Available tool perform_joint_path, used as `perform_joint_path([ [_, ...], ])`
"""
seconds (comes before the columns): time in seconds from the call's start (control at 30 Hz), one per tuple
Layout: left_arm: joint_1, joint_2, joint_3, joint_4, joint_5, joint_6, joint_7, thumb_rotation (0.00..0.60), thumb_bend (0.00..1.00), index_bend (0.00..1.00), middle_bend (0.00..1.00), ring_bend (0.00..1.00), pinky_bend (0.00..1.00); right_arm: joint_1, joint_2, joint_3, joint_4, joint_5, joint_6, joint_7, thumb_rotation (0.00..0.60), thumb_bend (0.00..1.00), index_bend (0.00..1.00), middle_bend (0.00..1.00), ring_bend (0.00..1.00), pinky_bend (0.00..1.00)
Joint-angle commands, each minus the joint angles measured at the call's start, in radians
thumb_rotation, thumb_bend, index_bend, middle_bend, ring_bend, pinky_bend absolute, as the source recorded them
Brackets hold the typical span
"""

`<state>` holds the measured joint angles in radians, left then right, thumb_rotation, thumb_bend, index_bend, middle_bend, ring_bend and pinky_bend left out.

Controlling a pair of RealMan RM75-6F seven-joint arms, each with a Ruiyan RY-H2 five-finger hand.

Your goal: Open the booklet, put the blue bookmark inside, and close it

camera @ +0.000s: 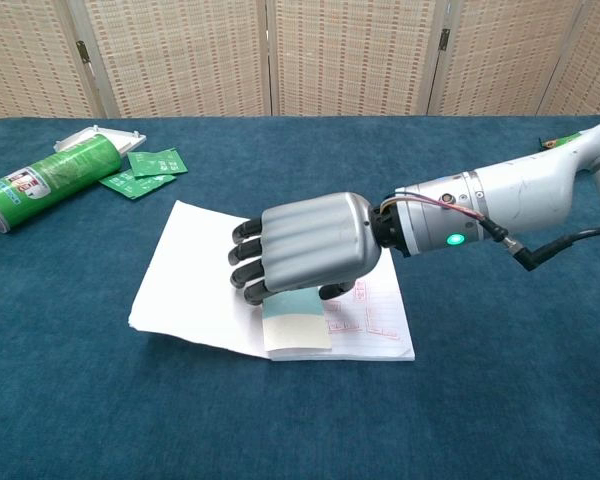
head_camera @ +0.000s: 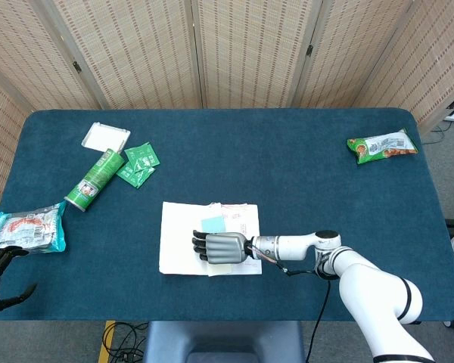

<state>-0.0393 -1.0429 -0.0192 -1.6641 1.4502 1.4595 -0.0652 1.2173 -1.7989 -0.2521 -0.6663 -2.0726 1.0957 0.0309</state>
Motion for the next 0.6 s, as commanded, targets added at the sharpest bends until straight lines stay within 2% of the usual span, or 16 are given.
perform_joint_path([
  [0.03, 0.001, 0.000, 0.000, 0.000, 0.001, 0.001, 0.000, 0.600, 0.24, 0.32, 0.26, 0.21, 0.25, -0.001, 0.001, -0.001, -0.004, 0.004, -0.001, -0.005, 0.600, 0.17, 0.35, 0.21, 0.15, 0.17],
  [0.43, 0.002, 0.002, 0.002, 0.000, 0.002, 0.000, -0.003, 0.600, 0.24, 0.32, 0.26, 0.21, 0.25, -0.008, 0.010, 0.005, -0.031, 0.028, -0.005, -0.035, 0.600, 0.17, 0.23, 0.19, 0.14, 0.15],
  [0.6, 0.001, 0.002, 0.002, 0.000, 0.004, -0.002, -0.004, 0.600, 0.24, 0.32, 0.26, 0.21, 0.25, -0.012, 0.016, 0.006, -0.044, 0.036, -0.008, -0.050, 0.600, 0.17, 0.22, 0.18, 0.13, 0.15],
])
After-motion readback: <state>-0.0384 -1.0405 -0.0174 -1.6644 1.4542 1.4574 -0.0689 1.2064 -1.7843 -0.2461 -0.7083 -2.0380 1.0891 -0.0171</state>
